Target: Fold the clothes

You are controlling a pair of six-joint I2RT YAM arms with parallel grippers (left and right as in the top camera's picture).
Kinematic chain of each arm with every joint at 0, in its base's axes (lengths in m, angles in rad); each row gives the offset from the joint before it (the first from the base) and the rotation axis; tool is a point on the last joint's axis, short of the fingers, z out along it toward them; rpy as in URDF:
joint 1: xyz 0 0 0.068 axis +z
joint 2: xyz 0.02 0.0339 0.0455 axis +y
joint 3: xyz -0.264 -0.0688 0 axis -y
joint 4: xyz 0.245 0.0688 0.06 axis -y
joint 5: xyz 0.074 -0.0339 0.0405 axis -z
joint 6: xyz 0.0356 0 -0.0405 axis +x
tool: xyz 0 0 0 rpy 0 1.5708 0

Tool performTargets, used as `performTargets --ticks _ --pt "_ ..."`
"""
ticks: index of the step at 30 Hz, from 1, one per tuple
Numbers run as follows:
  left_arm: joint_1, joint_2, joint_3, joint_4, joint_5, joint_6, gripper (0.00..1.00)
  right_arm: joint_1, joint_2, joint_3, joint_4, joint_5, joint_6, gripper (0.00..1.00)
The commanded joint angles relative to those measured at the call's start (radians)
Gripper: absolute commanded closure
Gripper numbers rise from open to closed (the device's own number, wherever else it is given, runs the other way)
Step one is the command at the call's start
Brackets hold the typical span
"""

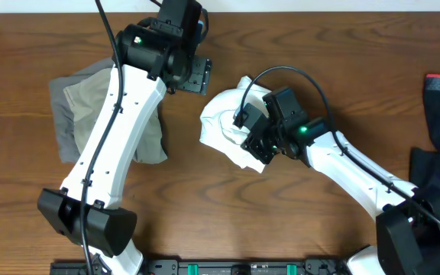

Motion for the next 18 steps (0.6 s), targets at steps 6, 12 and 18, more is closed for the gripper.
performTargets --ticks 6,12,18 --pt "0.002 0.000 0.005 -0.001 -0.004 -0.010 0.26 0.010 0.045 0.003 0.097 -0.026 -0.014 0.60" --pt "0.002 0.000 0.005 -0.001 -0.004 -0.010 0.26 0.010 0.092 0.003 0.081 -0.067 -0.037 0.62" --pt "0.002 0.000 0.005 -0.001 -0.004 -0.010 0.27 0.014 0.092 0.003 0.027 -0.101 -0.065 0.66"
